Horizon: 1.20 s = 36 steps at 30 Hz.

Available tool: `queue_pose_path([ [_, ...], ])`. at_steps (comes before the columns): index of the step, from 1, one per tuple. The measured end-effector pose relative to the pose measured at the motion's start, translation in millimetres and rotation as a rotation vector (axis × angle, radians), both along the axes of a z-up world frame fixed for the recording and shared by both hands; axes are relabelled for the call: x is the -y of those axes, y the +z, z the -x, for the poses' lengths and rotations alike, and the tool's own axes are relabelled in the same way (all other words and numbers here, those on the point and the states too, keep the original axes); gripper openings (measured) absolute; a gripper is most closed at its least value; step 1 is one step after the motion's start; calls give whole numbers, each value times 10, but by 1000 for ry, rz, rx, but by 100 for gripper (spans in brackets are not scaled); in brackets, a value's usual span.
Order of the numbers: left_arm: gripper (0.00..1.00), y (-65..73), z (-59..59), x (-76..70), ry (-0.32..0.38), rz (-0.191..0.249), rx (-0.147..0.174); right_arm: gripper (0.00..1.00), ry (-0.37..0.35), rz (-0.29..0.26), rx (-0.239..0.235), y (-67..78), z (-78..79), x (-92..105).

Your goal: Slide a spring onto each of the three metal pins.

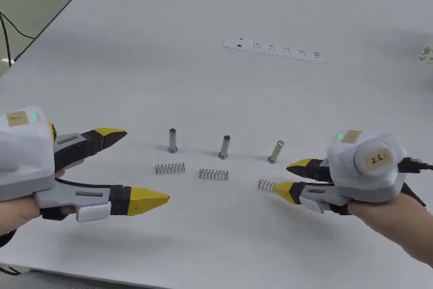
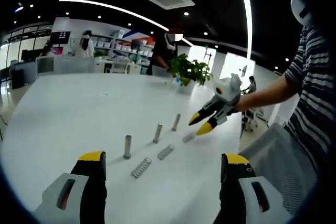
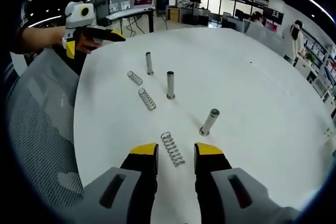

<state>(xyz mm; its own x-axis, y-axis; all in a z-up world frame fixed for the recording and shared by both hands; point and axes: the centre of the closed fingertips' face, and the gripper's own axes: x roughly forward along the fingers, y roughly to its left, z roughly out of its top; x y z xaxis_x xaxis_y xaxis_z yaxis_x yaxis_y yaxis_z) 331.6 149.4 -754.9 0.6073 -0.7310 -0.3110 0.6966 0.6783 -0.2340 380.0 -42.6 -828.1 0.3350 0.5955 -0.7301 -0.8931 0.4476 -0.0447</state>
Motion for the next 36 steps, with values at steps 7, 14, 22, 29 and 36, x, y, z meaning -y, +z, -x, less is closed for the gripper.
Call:
queue_pose_path([
  [7,87,27,6,-2,-9,-6,4,23,101,84,14,-102,83,-51],
  [14,87,-16,18,-12,-50,-43,2,20,155,140,11,-203,113,-46],
  [22,87,-32,-17,-32,-75,-72,7,17,169,174,13,-250,54,-12],
  [29,87,-22,-24,-42,-72,-71,4,14,188,181,12,-264,53,-4],
  [36,86,-32,-21,-40,-70,-69,-2,12,196,196,5,-302,42,14],
])
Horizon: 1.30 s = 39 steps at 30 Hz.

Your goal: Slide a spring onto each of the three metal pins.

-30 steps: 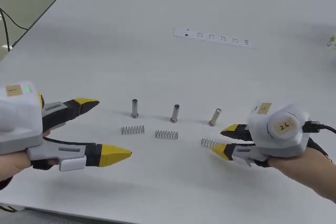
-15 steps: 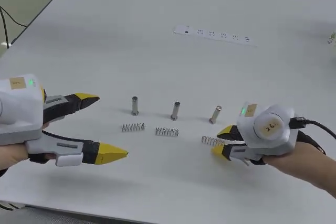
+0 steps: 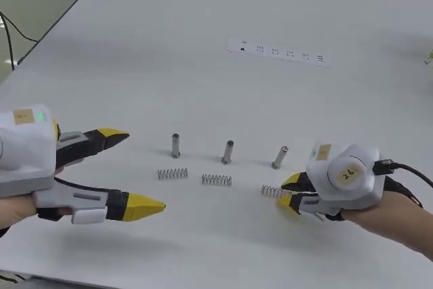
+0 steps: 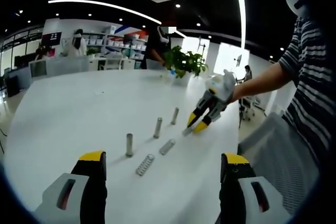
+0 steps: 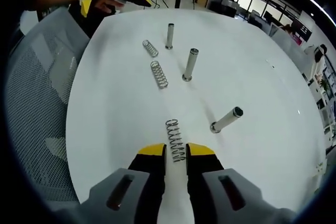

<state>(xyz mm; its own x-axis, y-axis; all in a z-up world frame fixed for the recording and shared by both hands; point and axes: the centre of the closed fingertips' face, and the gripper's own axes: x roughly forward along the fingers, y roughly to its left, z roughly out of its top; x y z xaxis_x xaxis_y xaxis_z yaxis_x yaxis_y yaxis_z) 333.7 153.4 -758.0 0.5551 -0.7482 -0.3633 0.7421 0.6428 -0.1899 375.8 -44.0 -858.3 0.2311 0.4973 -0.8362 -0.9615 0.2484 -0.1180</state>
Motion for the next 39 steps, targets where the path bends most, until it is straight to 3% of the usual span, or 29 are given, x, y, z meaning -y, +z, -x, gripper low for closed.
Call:
queue_pose_path([
  [11,84,4,24,18,-23,2,-1,8,35,13,8,-20,12,-2],
  [16,82,53,34,53,-37,11,12,8,61,-5,18,79,74,-49],
  [26,73,24,64,208,-118,15,-12,8,123,-49,31,320,245,-269],
  [33,66,29,78,458,-204,12,-19,8,203,-87,58,509,396,-520],
  [39,60,-46,102,684,-279,-11,-20,8,245,-96,81,621,465,-599],
])
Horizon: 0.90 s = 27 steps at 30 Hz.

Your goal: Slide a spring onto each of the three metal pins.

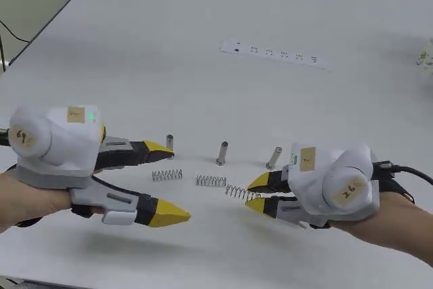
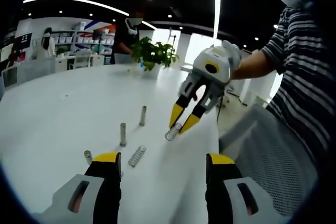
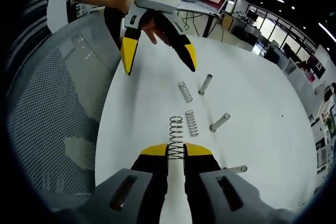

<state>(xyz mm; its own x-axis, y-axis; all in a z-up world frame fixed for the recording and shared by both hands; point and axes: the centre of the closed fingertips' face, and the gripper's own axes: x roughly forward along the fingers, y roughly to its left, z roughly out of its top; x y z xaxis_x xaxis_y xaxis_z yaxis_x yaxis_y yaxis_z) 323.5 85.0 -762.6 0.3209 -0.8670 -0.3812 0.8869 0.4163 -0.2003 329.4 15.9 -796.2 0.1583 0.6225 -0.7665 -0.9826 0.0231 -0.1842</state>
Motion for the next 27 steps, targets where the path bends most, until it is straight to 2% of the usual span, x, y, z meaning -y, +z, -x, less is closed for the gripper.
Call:
queue_pose_path([
  [8,49,-55,39,331,-104,-6,0,8,26,-7,3,73,36,-19],
  [14,40,-59,17,516,-140,8,10,8,44,-7,-3,96,70,-33],
  [16,38,-67,7,549,-145,9,9,8,50,-9,-7,103,84,-35],
  [19,30,-30,-7,594,-141,50,-4,8,58,-14,-4,128,93,-34],
  [23,26,-27,-23,628,-141,64,1,8,48,-43,-12,190,93,-29],
  [27,17,2,-18,665,-145,83,3,8,41,-47,-13,204,87,-17],
])
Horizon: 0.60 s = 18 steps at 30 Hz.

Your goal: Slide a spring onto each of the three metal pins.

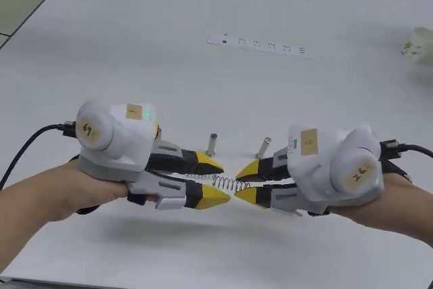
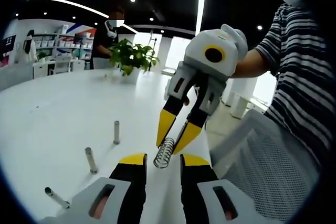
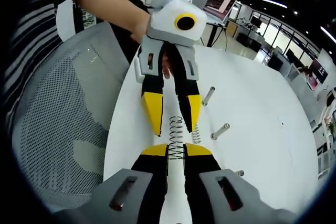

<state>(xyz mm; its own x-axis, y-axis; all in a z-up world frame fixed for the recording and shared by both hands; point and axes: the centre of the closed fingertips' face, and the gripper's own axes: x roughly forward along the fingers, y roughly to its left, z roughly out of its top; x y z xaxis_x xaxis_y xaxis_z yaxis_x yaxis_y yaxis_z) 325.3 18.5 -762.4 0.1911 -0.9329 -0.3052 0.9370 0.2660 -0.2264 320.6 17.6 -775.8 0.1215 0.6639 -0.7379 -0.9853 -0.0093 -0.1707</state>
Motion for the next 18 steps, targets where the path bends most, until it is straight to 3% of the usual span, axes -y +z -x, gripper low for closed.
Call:
queue_pose_path([
  [12,5,29,4,57,-5,25,17,8,9,-5,-5,34,31,5],
  [14,5,44,5,50,-1,28,33,8,5,-8,2,45,19,3],
  [18,4,64,13,41,6,46,33,8,-8,-23,-13,67,16,-5],
])
